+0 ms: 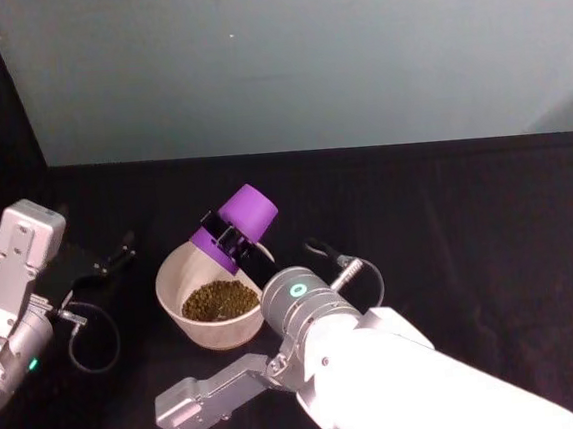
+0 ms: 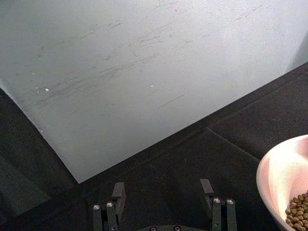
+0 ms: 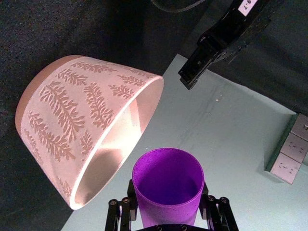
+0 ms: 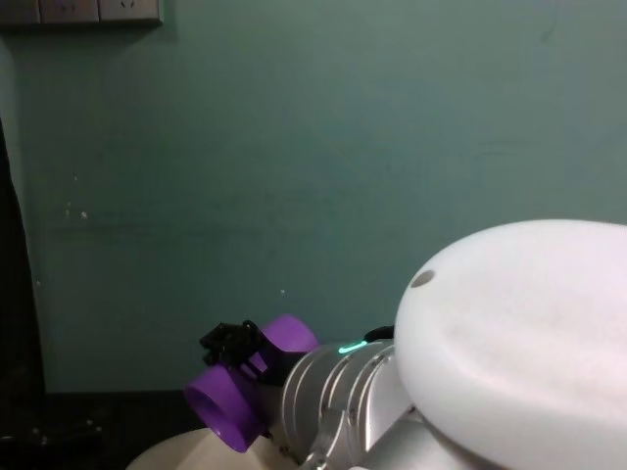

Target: Pick up the cup and pour the mung beans from the cup into the bowl.

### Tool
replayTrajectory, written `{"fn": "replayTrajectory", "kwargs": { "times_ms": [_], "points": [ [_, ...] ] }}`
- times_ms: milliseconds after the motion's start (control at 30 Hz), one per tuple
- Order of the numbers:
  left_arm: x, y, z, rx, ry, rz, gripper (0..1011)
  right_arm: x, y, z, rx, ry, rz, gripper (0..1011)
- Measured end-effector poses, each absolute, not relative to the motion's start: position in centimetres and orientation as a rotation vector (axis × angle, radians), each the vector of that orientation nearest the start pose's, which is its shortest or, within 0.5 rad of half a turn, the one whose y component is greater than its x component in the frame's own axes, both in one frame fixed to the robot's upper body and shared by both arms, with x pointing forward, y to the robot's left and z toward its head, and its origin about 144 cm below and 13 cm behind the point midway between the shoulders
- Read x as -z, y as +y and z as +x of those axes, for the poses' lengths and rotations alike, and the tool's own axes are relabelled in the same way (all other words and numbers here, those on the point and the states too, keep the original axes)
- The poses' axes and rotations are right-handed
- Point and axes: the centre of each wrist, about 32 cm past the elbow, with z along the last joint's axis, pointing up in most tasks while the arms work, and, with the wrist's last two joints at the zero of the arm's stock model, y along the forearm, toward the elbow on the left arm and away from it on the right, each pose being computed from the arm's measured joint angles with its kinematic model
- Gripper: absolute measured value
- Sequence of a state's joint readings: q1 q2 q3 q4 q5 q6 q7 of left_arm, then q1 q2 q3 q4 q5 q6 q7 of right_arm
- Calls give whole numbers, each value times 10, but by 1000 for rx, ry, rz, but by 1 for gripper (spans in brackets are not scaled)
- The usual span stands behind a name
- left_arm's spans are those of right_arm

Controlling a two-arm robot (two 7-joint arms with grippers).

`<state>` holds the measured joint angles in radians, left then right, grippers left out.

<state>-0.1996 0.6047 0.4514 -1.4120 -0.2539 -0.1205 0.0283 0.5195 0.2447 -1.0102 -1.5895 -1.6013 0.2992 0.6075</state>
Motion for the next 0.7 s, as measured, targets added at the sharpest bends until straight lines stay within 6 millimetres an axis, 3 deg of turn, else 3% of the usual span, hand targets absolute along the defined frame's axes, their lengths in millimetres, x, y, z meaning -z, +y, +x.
{"fn": "replayTrajectory", "kwargs": {
  "times_ms": [400, 700],
  "points": [
    [-1140, 310, 489, -1248, -285, 305, 1011, -1227, -33, 462, 420, -1650, -1267, 718],
    [-1140, 310, 489, -1248, -285, 304, 1012, -1244, -73, 472, 611, -1426, -1092, 718]
  ]
}}
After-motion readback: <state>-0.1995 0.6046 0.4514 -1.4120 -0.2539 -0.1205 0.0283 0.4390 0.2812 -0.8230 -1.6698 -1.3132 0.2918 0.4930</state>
